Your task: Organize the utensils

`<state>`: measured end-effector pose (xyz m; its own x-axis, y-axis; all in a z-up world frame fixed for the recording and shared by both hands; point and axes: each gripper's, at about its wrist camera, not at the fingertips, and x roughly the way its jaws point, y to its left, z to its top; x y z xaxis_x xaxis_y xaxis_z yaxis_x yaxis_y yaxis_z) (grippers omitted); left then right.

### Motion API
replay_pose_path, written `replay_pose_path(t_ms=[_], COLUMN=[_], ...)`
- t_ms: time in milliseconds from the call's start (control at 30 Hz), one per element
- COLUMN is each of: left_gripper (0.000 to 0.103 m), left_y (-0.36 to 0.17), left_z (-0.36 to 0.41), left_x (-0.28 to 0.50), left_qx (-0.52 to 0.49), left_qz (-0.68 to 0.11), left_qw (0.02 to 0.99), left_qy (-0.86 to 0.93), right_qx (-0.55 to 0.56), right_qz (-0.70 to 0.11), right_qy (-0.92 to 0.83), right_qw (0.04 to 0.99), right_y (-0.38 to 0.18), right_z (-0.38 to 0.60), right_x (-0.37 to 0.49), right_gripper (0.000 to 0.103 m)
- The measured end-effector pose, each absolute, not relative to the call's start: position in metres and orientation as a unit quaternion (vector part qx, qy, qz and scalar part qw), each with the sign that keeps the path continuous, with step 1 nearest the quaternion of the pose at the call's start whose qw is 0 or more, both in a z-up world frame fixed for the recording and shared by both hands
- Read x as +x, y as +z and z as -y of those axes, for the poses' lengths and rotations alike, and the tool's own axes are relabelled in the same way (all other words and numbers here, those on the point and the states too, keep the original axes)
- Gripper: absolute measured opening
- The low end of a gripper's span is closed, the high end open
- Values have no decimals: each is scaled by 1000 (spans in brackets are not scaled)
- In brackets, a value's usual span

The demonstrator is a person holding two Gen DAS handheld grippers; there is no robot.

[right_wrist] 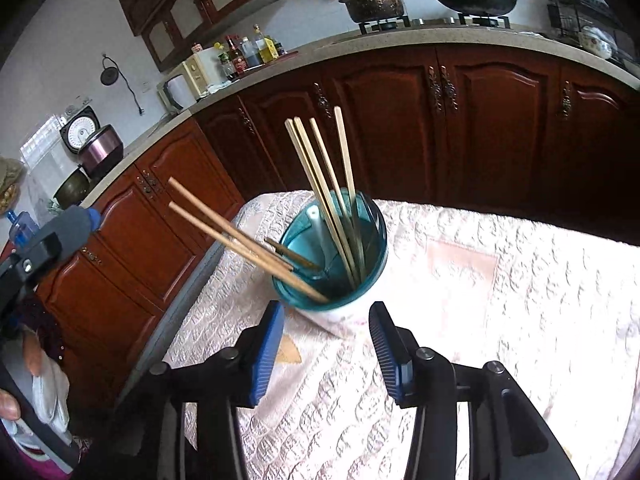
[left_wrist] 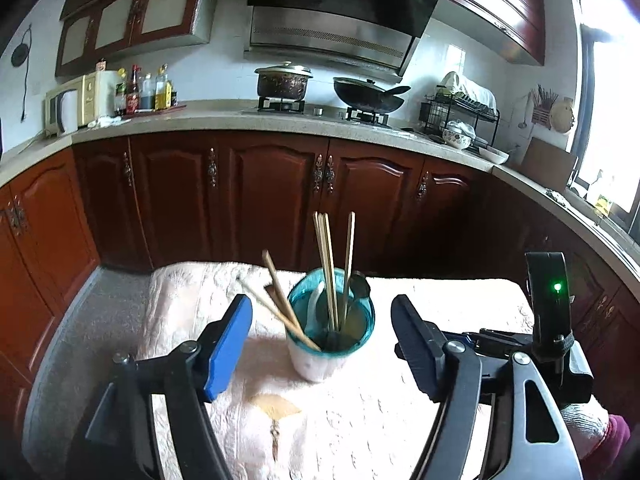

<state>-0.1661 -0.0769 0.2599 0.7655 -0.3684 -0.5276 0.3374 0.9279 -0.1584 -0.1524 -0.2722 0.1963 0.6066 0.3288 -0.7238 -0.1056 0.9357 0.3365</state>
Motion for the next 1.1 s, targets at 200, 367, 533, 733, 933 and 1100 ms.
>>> replay_pose_path(t_ms=[200, 367, 533, 733, 933, 1100], left_gripper=[73, 73, 73, 73, 73, 73], left_y=[230, 197, 181, 179, 178, 175], left_z=[76, 71, 69, 72, 71, 67], left_x=[-183, -186, -185, -182, -174, -169], left_qx=[-11, -21, -23, -16, -18, -19], left_qz=[-310, -343, -356, -352, -350, -353], left_qw=[936, 928, 925, 927, 929, 928], left_qy=[-164, -146, -134, -125, -120, -118], right_qx=[132, 118, 102, 89, 81, 80], right_qz=[-428, -444, -455, -454, -446, -441], right_qy=[107, 99, 92, 78, 65, 58], right_qw=[888, 883, 880, 883, 889, 892], right_y=[187, 173, 162, 158, 162, 163], right_z=[264, 254, 246, 245, 244, 239], right_x=[-169, -176, -181, -182, -180, -176], right_gripper=[52, 54, 54, 55, 58, 59])
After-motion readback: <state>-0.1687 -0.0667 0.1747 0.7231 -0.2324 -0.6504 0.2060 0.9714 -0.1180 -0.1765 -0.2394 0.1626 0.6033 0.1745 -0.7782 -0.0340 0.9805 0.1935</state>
